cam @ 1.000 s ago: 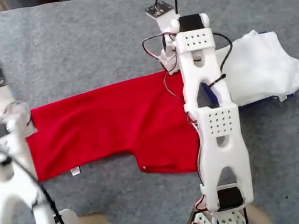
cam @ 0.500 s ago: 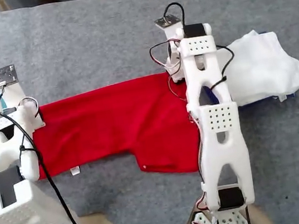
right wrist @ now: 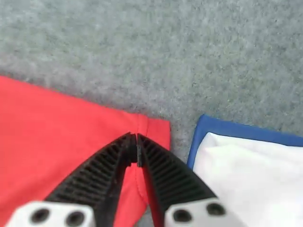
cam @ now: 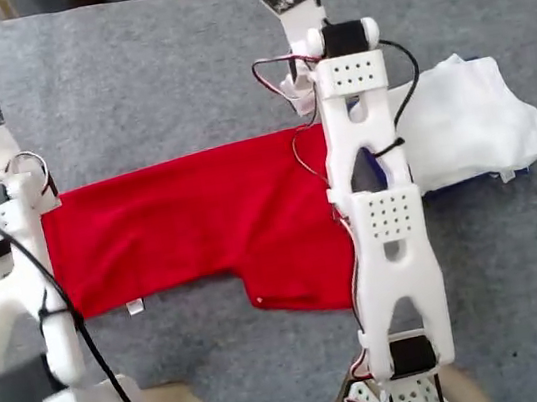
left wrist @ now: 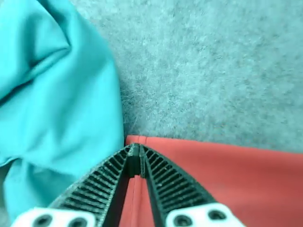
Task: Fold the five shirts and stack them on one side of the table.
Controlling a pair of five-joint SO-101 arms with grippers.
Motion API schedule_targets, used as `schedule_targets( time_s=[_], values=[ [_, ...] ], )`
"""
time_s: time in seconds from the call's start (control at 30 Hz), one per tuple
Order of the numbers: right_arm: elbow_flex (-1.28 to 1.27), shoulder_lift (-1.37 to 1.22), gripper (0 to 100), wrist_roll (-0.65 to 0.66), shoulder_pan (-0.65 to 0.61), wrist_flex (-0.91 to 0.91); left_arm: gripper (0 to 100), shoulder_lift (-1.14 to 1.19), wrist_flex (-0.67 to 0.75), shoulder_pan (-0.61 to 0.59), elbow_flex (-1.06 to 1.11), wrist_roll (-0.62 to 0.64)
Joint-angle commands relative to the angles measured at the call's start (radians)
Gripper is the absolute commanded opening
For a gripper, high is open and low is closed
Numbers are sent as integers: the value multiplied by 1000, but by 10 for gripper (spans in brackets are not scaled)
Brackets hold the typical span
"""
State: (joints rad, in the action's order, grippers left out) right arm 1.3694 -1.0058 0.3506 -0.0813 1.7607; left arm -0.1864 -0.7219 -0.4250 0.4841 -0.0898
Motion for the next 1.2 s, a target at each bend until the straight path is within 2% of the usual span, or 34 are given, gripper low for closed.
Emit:
schedule_targets(
  time_s=[0.0,0.2,0.47,0.7,0.83,0.93,1.07,1.17],
  values=[
    [-211,274,14,21,-44,9,29,-126,-80,-7,-44,5],
    [-831,687,15,267,-132,-14,30,-170,-163,-10,-24,9],
    [-1566,1162,16,560,-135,-244,30,-170,-20,-5,183,12],
    [-2009,1497,152,744,-157,-322,30,-169,68,28,332,54],
    [-2134,1570,156,772,-253,-321,30,-167,143,79,414,61],
    [-2193,1564,156,740,-334,-348,30,-167,201,107,495,54],
    [-2293,1523,160,732,-353,-448,30,-170,233,97,521,60],
    [-2344,1503,216,729,-353,-514,30,-169,235,85,524,61]
  ],
)
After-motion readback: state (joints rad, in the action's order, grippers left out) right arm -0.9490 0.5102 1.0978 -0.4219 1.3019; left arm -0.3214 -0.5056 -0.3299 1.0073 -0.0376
